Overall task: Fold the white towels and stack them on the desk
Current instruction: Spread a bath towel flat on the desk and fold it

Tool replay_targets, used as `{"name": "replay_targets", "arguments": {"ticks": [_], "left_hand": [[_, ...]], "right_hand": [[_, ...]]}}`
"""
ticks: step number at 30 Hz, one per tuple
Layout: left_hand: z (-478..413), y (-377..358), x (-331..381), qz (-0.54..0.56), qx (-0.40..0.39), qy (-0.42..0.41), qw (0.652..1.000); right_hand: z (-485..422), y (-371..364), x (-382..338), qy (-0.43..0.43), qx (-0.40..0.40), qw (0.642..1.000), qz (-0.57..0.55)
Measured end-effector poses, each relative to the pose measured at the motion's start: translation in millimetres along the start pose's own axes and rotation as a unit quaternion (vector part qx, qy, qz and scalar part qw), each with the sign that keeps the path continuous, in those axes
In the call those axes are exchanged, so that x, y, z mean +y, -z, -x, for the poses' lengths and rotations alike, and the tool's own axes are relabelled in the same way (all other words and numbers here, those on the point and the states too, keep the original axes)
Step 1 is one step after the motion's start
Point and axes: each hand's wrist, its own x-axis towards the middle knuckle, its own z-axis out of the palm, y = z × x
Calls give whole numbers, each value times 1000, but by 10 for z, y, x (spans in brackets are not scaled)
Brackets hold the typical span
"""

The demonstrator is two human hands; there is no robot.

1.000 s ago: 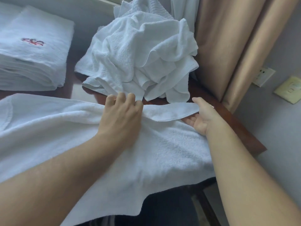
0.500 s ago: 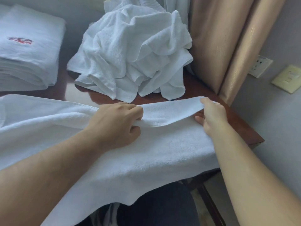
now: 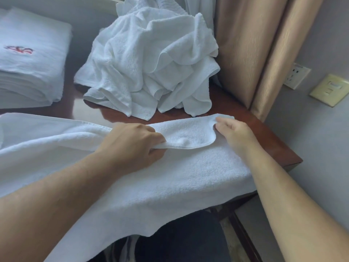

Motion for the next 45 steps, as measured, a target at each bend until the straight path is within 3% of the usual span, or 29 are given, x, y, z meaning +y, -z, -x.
{"name": "replay_targets", "arguments": {"ticks": [2, 6, 8, 12, 15, 18, 21, 24, 27, 34, 36, 38, 39, 41, 43, 45], "left_hand": [[-12, 27, 15, -1, -27, 7, 1000], [-46, 42, 68, -19, -57, 76, 995], [-30, 5, 194, -45, -21, 116, 992], [87, -38, 365, -29, 97, 131, 986], [97, -11, 345, -26, 133, 98, 986], [110, -11, 360, -19, 104, 38, 994], [135, -22, 335, -21, 84, 12, 996], [137, -33, 308, -14, 83, 2, 996], [125, -28, 299, 21, 86, 7, 996], [130, -23, 300, 21, 79, -1, 997], [119, -18, 308, 20, 73, -5, 997], [111, -13, 312, 10, 66, -6, 998], [109, -18, 315, 2, 63, -5, 998], [110, -23, 321, -7, 57, -2, 998], [111, -20, 327, -6, 53, 0, 999], [127, -8, 327, -7, 46, 2, 999]], "right_hand": [[74, -8, 59, 13, -4, 1000, -18], [74, -94, 65, 14, 244, 968, 61], [71, -78, 83, -4, 295, 955, 17], [86, -32, 135, 1, 288, 957, -9], [124, -31, 109, -5, 300, 953, -46], [115, -3, 96, -39, 312, 947, -70], [80, 53, 127, -69, 263, 961, -59], [99, 103, 210, -49, 267, 962, 24], [137, 128, 233, -62, 303, 951, 19], [198, 101, 191, -68, 267, 957, 85], [227, 82, 133, -69, 304, 939, 146], [278, 35, 13, -13, 345, 906, 244], [291, -13, -67, 35, 343, 902, 261], [305, -159, -279, 91, 243, 942, 212], [313, -338, -426, 44, 69, 982, 170], [351, -498, -432, -1, -63, 965, 254]]}}
